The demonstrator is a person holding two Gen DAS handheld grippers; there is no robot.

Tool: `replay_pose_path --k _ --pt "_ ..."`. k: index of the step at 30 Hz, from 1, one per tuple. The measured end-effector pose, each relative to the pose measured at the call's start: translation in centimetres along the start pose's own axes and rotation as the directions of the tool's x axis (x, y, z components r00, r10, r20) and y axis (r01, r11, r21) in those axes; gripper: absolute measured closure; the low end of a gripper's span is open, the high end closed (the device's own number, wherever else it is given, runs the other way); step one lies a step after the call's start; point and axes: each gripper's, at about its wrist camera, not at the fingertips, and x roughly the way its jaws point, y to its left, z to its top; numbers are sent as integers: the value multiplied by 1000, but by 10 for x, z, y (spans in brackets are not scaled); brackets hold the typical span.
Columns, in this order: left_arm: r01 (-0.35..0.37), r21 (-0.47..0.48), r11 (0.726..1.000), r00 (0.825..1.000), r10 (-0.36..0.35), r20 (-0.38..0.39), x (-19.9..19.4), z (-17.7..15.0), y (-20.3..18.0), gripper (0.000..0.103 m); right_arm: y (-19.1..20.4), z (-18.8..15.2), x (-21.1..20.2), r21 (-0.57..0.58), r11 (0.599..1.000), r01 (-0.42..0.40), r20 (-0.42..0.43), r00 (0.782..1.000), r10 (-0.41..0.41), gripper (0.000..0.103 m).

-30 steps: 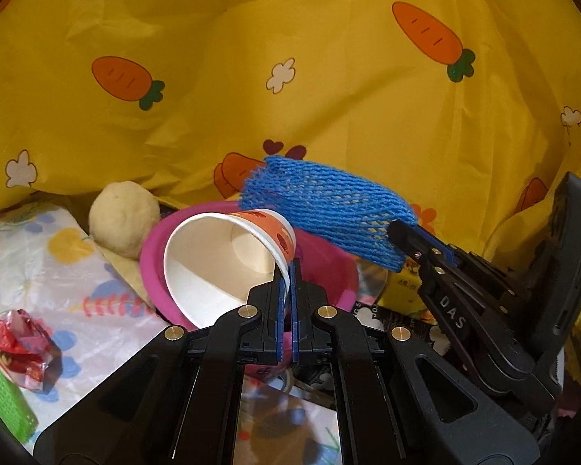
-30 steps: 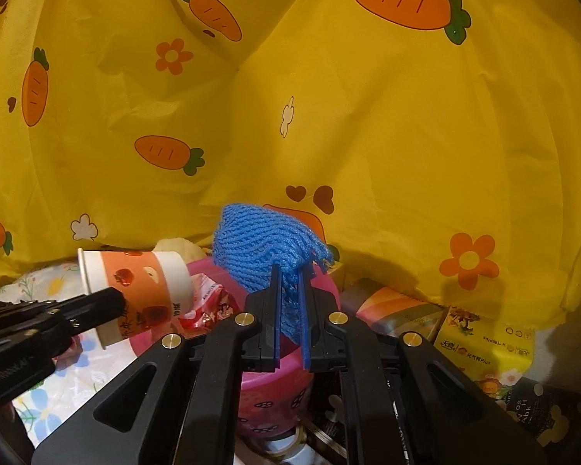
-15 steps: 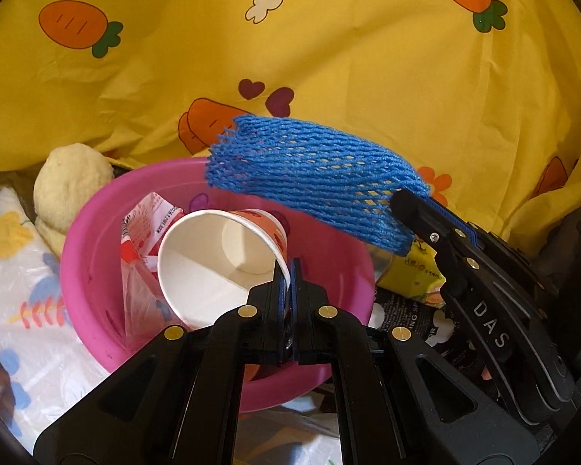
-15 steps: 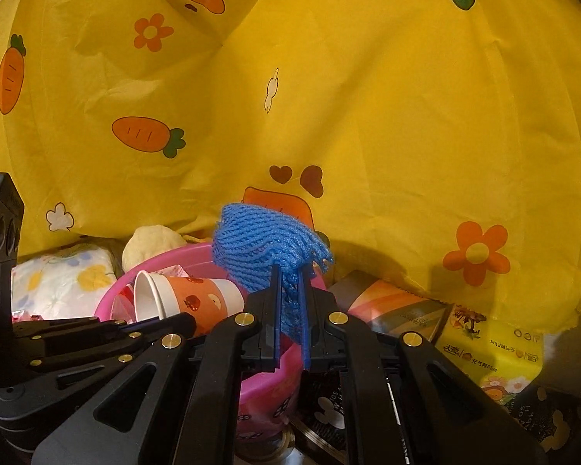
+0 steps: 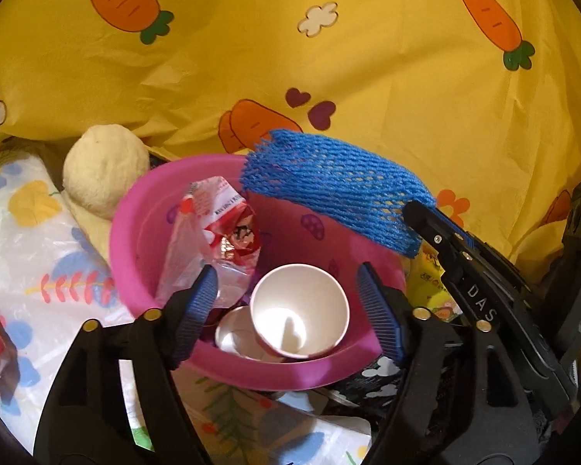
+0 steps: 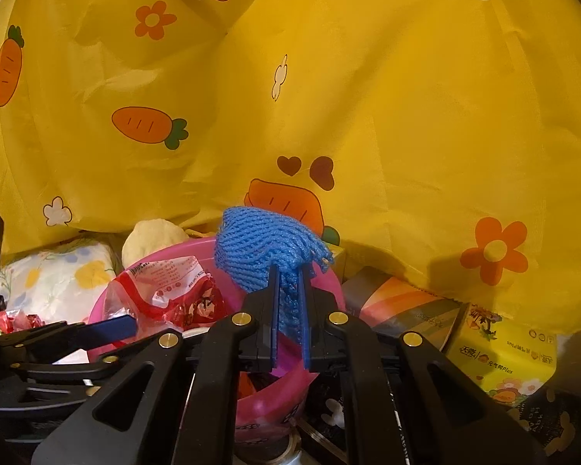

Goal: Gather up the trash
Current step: 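Open both grippers to drop the cup and blue sleeve into the bucket, then move the left gripper to the green mesh sleeve while the right gripper approaches the red wrapper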

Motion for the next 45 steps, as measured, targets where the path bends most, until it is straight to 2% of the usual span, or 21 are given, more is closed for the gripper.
replay_pose_path --k 3,5,7,10,12,17,23,32,38,45 --pt "-35 -51 998 997 39 70 -26 2 11 14 3 1 0 -1 1000 -14 3 1000 14 85" --pt "-78 -66 995 990 85 115 -43 1 15 10 5 2 -2 3 1000 -23 10 1000 23 60" --pt "-120 -69 990 979 130 158 -59 0 18 6 7 3 -4 2 1000 -28 19 999 28 54" --pt "-177 -80 981 961 190 201 -80 -6 22 6 6 3 -10 17 999 -36 27 999 36 47" --pt "-215 -88 973 948 229 219 -92 -9 26 6 6 3 -16 23 999 -41 38 998 40 43" --pt "-276 -111 955 923 295 249 -119 -24 35 6 13 0 -36 29 998 -61 71 996 59 26" --pt "-339 -163 926 890 372 264 -151 -48 49 6 34 -12 -60 6 993 -118 85 989 117 18" --pt "-469 -231 853 817 518 254 -204 -90 73 6 87 -33 -92 -50 966 -253 61 965 256 16" --pt "-559 -287 778 745 623 240 -249 -113 99 6 138 -48 -100 -111 931 -347 4 937 350 16" --pt "-607 -362 707 678 699 228 -292 -131 130 6 196 -67 -100 -172 884 -435 -75 900 429 16"
